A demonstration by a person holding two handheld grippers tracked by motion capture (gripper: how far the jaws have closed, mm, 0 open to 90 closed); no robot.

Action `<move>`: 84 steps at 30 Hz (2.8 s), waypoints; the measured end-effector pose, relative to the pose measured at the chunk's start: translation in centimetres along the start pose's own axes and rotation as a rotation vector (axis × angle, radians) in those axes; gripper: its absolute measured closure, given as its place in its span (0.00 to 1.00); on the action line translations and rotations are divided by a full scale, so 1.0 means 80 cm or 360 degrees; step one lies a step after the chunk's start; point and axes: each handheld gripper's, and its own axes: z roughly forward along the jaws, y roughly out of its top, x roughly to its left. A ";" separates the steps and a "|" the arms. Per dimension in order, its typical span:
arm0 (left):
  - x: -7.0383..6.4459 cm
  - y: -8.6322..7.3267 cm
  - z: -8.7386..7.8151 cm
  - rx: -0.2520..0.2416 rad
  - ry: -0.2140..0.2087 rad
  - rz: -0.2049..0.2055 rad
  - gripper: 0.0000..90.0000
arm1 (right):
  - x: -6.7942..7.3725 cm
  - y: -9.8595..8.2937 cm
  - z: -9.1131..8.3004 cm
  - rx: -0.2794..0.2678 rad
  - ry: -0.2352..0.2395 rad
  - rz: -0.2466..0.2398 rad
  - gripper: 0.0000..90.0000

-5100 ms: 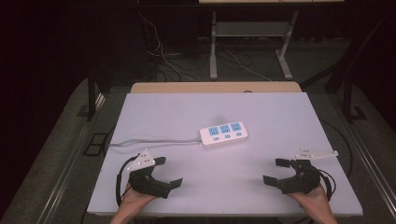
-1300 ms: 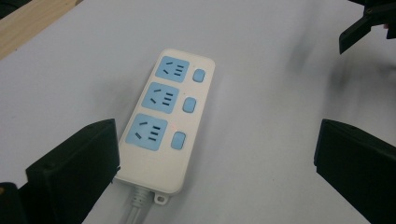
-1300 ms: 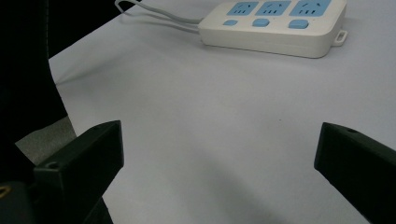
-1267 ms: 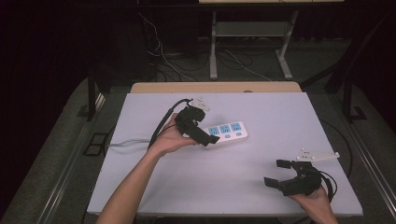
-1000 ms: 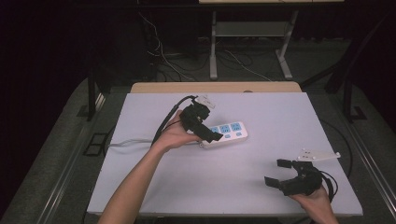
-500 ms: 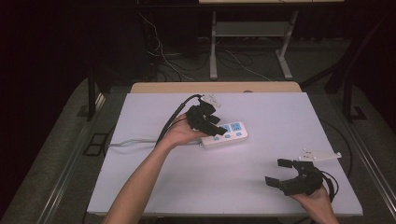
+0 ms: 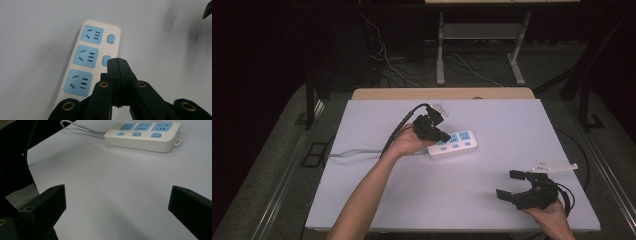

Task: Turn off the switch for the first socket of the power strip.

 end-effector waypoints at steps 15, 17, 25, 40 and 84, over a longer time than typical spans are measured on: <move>0.000 -0.004 0.032 0.0144 0.0028 0.0064 1.00 | 0.000 0.000 -0.001 -0.0004 0.0002 -0.0007 0.01; 0.001 -0.005 0.035 0.0160 0.0033 0.0058 1.00 | 0.000 0.000 -0.002 -0.0004 0.0003 -0.0004 0.01; 0.010 -0.010 0.043 0.0213 0.0040 0.0029 1.00 | 0.000 0.000 -0.002 -0.0010 0.0011 -0.0001 0.01; 0.023 -0.028 0.045 0.0055 0.0000 -0.0135 1.00 | 0.000 0.000 -0.006 -0.0037 0.0013 -0.0007 0.01; 0.015 -0.055 0.040 -0.0099 0.0011 -0.0217 1.00 | -0.005 -0.001 -0.024 -0.0134 -0.0024 0.0025 0.01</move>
